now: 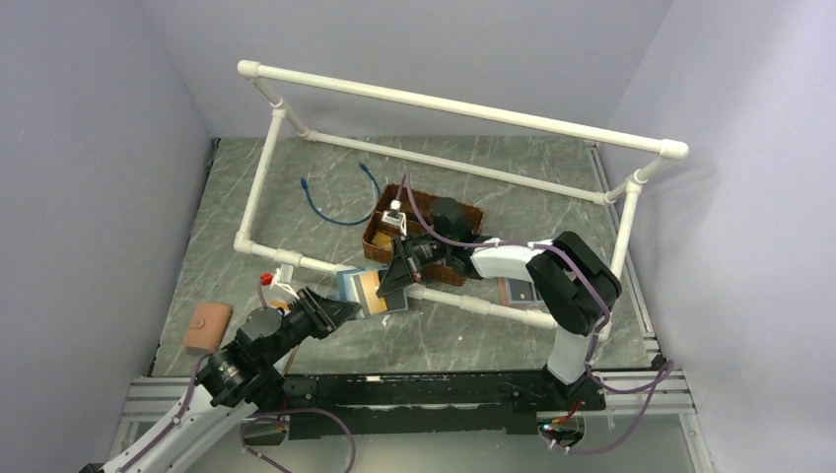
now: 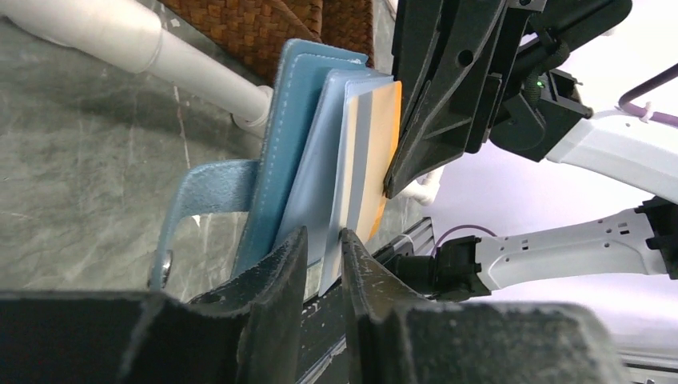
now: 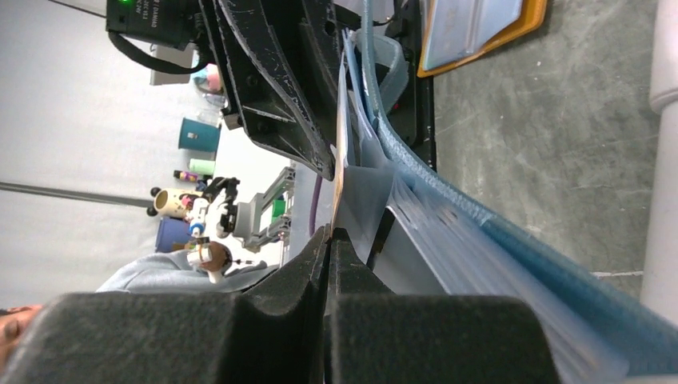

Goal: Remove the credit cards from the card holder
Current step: Remove the credit card from the card holder.

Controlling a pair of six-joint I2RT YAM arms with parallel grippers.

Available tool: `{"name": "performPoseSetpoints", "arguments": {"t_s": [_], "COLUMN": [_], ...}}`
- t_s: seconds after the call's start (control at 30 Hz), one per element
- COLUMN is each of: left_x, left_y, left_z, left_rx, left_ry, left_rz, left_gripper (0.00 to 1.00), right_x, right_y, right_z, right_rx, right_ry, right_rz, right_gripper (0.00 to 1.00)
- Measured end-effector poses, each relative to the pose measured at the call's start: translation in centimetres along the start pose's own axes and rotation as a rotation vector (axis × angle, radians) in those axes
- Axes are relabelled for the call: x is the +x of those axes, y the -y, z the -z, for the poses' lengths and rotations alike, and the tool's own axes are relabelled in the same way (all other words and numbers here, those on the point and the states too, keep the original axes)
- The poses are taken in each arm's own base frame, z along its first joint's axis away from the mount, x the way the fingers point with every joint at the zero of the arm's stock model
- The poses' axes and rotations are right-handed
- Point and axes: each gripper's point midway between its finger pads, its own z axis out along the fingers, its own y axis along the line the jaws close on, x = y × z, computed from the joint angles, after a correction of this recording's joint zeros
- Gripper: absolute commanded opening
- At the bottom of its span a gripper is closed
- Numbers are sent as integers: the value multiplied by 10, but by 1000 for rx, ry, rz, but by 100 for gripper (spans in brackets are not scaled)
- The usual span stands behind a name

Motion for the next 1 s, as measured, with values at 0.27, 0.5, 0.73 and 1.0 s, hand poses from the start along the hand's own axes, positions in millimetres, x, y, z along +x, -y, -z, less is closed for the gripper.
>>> {"name": "performPoseSetpoints", "arguments": {"t_s": [0.27,0.5,0.73,1.0], "left_x": [1,3,2,0], "left_y": [-8,-13,-20,-30], "left_z": [7,9,13,25], "left_rx": [-22,-47,-91,-175], "left_ry": [5,-4,-5,-8], "left_rz": [-3,-6,-10,-22], "left_gripper": [0,0,0,0], "right_x": [5,10,15,25], "right_y": [9,17,24,47], "right_z": [0,0,0,0], "right_rx": [29,43,58,122], "right_ry": [-4,-16,-30,-52], "right_rz": [-2,-15,-8,-21], "right_gripper": [0,0,0,0]}}
